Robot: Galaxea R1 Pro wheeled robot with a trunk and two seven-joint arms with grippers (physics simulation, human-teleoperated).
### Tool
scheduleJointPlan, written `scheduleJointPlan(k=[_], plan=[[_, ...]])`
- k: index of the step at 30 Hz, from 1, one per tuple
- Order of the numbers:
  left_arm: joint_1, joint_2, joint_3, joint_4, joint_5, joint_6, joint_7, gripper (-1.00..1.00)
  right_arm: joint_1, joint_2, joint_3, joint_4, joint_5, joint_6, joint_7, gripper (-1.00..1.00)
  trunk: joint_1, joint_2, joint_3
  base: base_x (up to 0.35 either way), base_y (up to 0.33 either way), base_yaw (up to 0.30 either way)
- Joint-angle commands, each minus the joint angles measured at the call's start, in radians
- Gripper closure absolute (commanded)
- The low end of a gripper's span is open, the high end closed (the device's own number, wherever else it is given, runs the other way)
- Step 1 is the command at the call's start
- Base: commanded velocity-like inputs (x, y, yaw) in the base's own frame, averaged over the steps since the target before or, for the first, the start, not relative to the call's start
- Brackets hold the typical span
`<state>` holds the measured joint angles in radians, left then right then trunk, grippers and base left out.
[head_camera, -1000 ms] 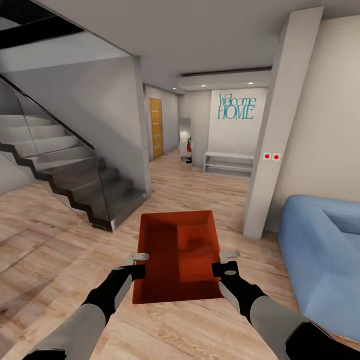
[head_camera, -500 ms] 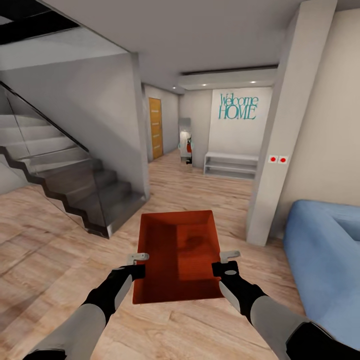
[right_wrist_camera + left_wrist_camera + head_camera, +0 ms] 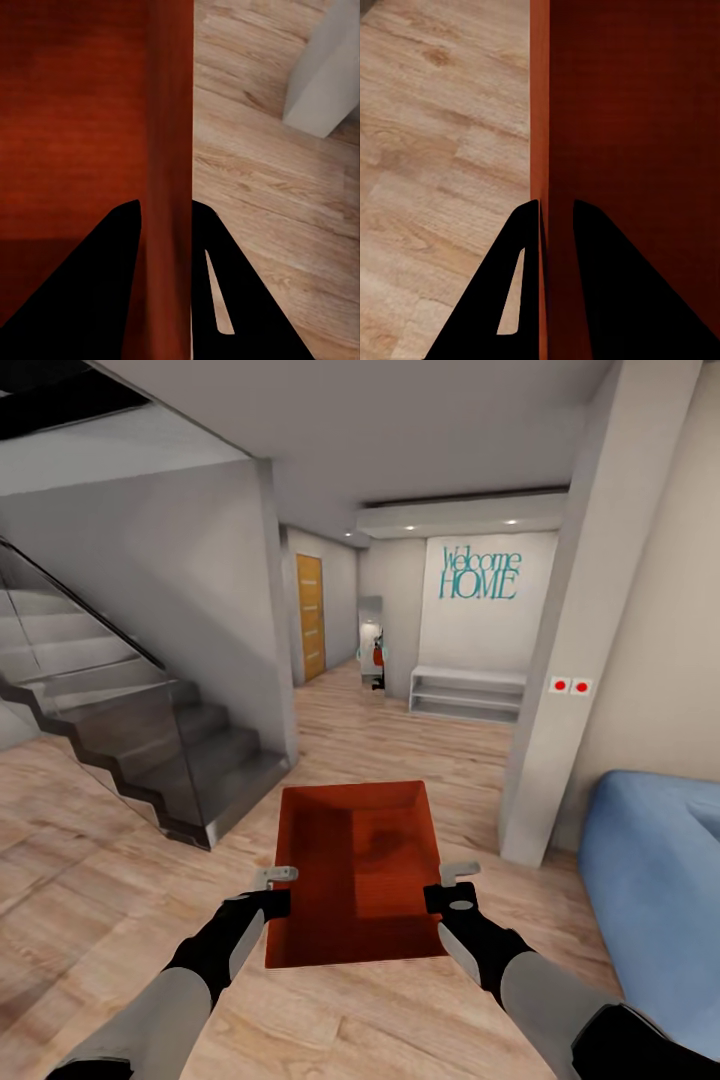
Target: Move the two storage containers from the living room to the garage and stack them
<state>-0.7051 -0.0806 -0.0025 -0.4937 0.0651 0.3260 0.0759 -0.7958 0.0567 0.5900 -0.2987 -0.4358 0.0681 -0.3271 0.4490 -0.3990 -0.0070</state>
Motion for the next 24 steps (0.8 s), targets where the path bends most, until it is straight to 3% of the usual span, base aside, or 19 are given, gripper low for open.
scheduleJointPlan(k=[1,9,20,24], plan=[[0.001,0.001,-0.014,0.001,0.015,0.005,0.012,1.00,-0.002,-0.002,-0.010,-0.005,0.014,0.007,-0.007,1.00,0.001,-0.001,-0.001,0.323,0.000,0.000],[0.001,0.001,-0.014,0.001,0.016,0.005,0.012,1.00,-0.002,0.001,-0.010,-0.004,0.013,0.009,-0.008,1.00,0.001,-0.001,-0.001,0.323,0.000,-0.031],[0.001,0.001,-0.014,0.001,0.017,0.005,0.012,1.00,-0.001,0.002,-0.010,-0.004,0.012,0.010,-0.007,1.00,0.001,-0.001,-0.001,0.323,0.000,-0.274],[0.001,0.001,-0.014,0.002,0.018,0.005,0.012,1.00,-0.001,0.002,-0.009,-0.004,0.013,0.010,-0.008,1.00,0.001,-0.001,-0.001,0.323,0.000,-0.094]])
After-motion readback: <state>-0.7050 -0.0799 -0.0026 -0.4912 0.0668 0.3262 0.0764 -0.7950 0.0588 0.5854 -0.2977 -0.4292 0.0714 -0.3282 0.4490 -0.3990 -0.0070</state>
